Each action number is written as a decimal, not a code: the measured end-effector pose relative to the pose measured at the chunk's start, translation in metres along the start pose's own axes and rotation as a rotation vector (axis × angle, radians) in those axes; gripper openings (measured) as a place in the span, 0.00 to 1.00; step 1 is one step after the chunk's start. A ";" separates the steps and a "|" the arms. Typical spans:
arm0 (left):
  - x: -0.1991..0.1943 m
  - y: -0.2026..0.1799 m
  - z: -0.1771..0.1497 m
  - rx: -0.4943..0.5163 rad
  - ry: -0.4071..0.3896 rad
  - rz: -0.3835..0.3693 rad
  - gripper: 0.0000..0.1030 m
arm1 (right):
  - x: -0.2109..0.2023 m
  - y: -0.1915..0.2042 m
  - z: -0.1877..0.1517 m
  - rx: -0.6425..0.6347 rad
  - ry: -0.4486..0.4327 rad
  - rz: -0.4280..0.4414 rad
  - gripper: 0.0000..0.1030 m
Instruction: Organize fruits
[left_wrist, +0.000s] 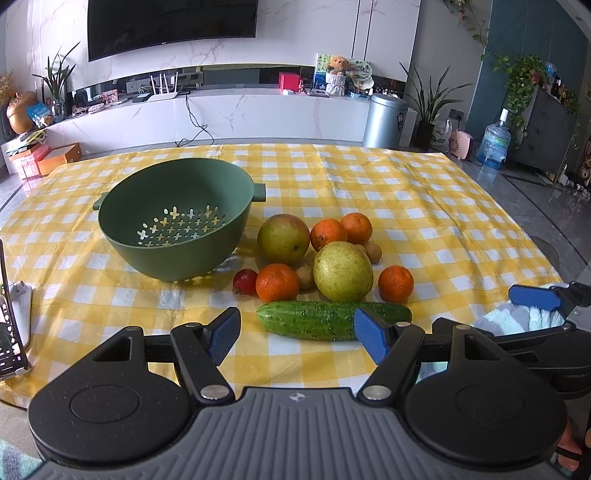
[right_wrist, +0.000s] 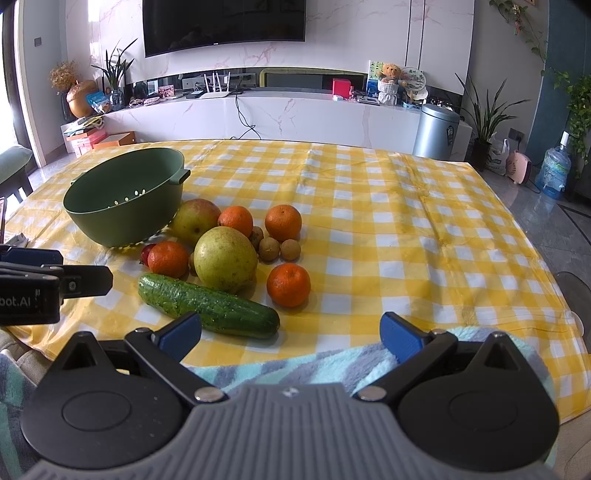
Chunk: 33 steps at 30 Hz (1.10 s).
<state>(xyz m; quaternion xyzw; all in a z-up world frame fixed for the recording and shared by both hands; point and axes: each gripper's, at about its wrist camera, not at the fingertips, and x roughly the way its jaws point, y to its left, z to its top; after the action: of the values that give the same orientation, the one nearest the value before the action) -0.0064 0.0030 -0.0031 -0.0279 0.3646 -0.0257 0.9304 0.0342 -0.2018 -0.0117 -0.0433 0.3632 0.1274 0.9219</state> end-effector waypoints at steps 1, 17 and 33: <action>0.000 0.002 0.001 -0.008 -0.008 -0.009 0.81 | 0.001 -0.001 0.000 0.005 0.000 0.004 0.96; 0.022 0.042 0.019 -0.121 -0.011 -0.075 0.63 | 0.033 0.013 0.033 0.032 0.009 0.137 0.92; 0.079 0.057 0.020 -0.100 0.068 -0.116 0.63 | 0.103 0.032 0.052 0.010 0.081 0.190 0.68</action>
<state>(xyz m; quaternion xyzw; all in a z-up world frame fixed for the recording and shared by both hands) 0.0666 0.0551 -0.0459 -0.0946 0.3946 -0.0620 0.9119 0.1325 -0.1408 -0.0438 -0.0092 0.4033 0.2104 0.8905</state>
